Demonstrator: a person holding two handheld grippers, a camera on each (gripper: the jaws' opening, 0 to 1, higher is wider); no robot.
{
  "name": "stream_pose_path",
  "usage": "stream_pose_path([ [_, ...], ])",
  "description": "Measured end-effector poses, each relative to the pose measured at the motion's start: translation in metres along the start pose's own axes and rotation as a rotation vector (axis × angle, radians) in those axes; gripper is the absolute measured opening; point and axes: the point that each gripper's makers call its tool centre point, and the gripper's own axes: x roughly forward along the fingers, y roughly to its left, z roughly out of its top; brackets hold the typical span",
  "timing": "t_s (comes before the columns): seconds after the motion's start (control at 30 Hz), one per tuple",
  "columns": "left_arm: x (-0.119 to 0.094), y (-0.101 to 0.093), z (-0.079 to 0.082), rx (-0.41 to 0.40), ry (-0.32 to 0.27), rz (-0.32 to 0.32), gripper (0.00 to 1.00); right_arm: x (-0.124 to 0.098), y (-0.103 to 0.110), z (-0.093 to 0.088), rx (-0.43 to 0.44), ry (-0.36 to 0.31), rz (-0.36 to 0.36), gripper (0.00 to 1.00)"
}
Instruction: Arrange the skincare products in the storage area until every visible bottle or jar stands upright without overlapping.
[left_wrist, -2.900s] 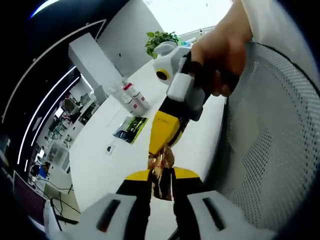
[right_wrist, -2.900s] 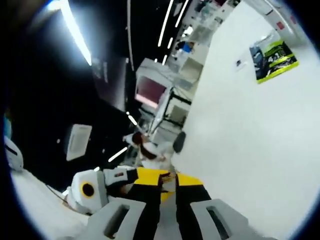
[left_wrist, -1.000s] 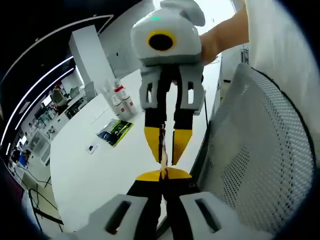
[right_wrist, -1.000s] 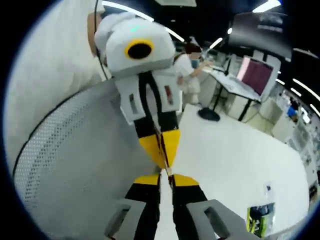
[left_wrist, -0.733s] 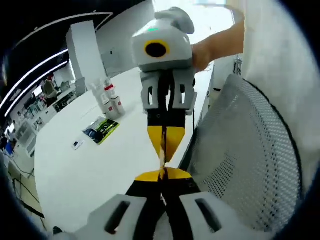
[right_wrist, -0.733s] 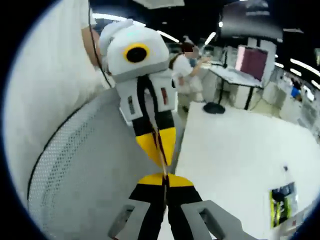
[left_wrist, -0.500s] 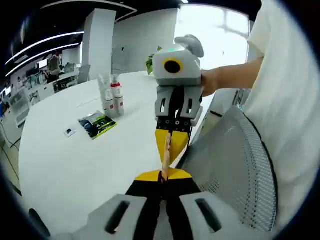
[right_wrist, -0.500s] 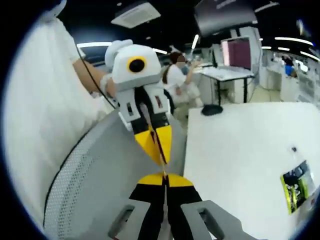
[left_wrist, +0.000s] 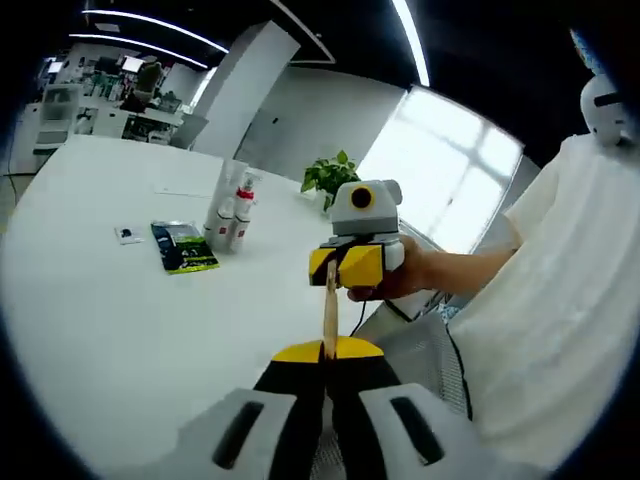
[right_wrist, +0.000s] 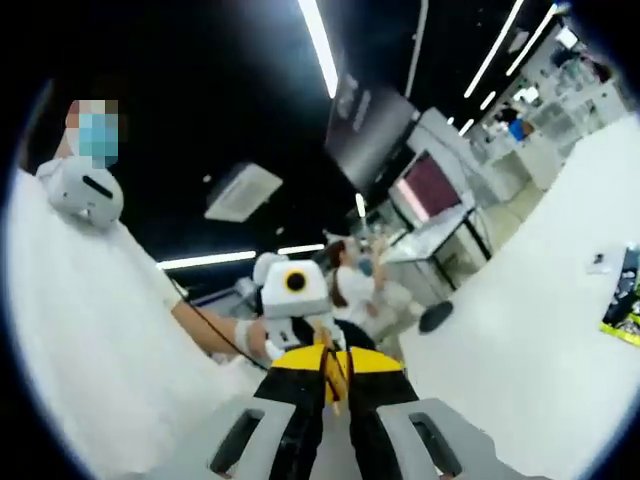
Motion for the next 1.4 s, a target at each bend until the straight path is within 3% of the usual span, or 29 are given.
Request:
stream_pose_path([
  [0.07, -0.002, -0.001, 0.004, -0.006, -0.018, -0.008, 0.00, 0.008, 0.000, -0.005, 0.024, 0.014, 0.008, 0.11],
  [0.13, -0.003, -0.001, 0.005, -0.021, -0.025, -0.008, 0.00, 0.013, 0.003, -0.006, 0.022, 0.011, 0.025, 0.01],
  [0.2, -0.006, 0.000, 0.010, -0.043, -0.050, -0.008, 0.00, 0.014, -0.003, 0.001, 0.028, -0.034, -0.023, 0.00],
  [0.37, -0.012, 0.004, 0.021, -0.092, -0.109, -0.010, 0.00, 0.018, -0.002, 0.013, 0.046, -0.109, -0.024, 0.00],
  [0.43, -0.015, 0.006, 0.027, -0.112, -0.144, -0.009, 0.00, 0.017, -0.005, 0.018, 0.108, -0.141, -0.024, 0.09],
  [0.47, -0.018, 0.008, 0.033, -0.135, -0.172, -0.012, 0.00, 0.016, -0.005, 0.017, 0.094, -0.139, -0.022, 0.12],
  [0.57, -0.026, 0.012, 0.041, -0.168, -0.223, -0.017, 0.00, 0.012, -0.002, 0.015, 0.092, -0.141, -0.005, 0.02],
  [0.8, -0.028, 0.006, 0.046, -0.159, -0.251, -0.036, 0.00, 0.013, 0.001, 0.020, 0.125, -0.171, 0.012, 0.01],
  [0.87, -0.031, 0.008, 0.049, -0.166, -0.272, -0.037, 0.00, 0.015, 0.000, 0.016, 0.133, -0.158, 0.005, 0.05],
  [0.93, -0.033, 0.009, 0.052, -0.181, -0.287, -0.039, 0.00, 0.015, 0.004, 0.013, 0.131, -0.155, 0.018, 0.02],
  [1.07, -0.033, 0.007, 0.052, -0.196, -0.288, -0.063, 0.00, 0.015, 0.008, 0.013, 0.056, -0.167, 0.004, 0.00],
  [1.2, -0.033, 0.004, 0.053, -0.205, -0.290, -0.082, 0.00, 0.014, 0.007, 0.014, 0.126, -0.191, 0.007, 0.01],
  [1.4, -0.034, 0.004, 0.055, -0.231, -0.297, -0.105, 0.00, 0.014, 0.012, 0.009, 0.119, -0.186, 0.015, 0.00],
])
